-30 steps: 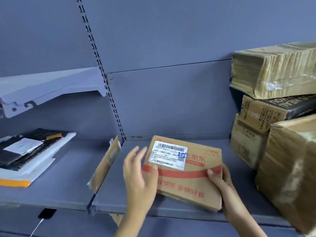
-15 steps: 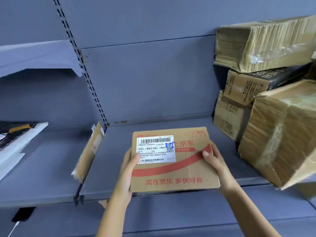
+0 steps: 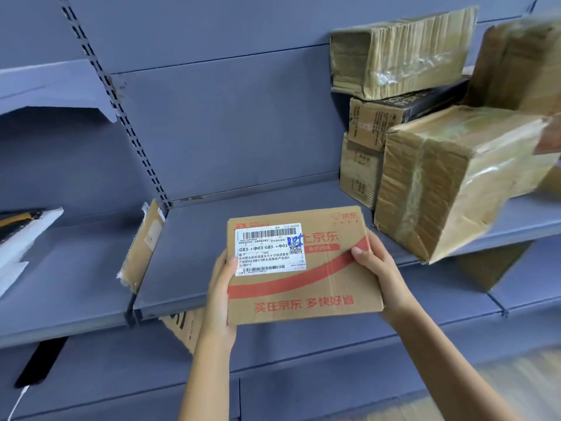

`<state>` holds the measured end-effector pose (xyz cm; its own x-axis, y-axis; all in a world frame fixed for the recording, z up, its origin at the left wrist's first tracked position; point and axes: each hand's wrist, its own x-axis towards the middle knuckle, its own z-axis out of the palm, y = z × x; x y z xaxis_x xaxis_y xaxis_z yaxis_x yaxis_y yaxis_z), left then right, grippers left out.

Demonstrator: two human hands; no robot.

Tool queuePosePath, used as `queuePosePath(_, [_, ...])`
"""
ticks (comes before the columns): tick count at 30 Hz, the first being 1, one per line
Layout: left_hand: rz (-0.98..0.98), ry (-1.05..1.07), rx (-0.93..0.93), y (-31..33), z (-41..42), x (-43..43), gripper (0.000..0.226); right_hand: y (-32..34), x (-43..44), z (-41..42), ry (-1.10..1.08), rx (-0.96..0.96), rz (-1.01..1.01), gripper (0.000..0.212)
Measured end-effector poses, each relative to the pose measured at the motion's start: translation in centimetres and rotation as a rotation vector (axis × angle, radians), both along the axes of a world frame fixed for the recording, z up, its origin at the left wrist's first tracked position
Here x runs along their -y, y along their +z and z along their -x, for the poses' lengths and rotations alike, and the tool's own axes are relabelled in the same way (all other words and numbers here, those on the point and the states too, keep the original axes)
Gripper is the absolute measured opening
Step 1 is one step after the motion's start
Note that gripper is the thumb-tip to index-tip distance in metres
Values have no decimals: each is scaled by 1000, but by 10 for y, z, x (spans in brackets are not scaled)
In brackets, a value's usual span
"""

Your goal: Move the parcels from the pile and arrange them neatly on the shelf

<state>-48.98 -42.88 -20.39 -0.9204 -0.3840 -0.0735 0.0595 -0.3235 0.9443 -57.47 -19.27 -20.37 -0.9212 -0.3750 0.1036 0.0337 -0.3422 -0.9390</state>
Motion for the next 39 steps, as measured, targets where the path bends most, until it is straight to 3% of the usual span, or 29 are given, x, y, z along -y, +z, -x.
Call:
queuePosePath(3, [3, -28, -19, 1, -10, -34, 52, 0, -45, -31, -64, -28, 6, 45])
queuePosePath(10, [-102, -69, 60, -23, -61, -153, 26, -13, -210, -141, -334, 7, -10, 42])
queuePosePath(13, [-70, -199, 102, -34, -89, -221, 24, -13, -282, -201, -524, 21, -2, 34])
queuePosePath(20, [-39, -524, 100, -24, -121, -380, 23, 5, -412, -328, -857, 57, -30, 53])
queuePosePath(25, [41, -781, 56, -8, -137, -480, 21, 12, -472, -394, -1070, 91, 41, 53])
queuePosePath(32, [124, -997, 61, -12, -143, -573, 22, 4, -539, -407, -1226, 96, 93, 52])
queuePosePath(39, [116, -997, 79, -26, -62, -645, 22, -7, -607, -329, -1246, 107, 85, 51])
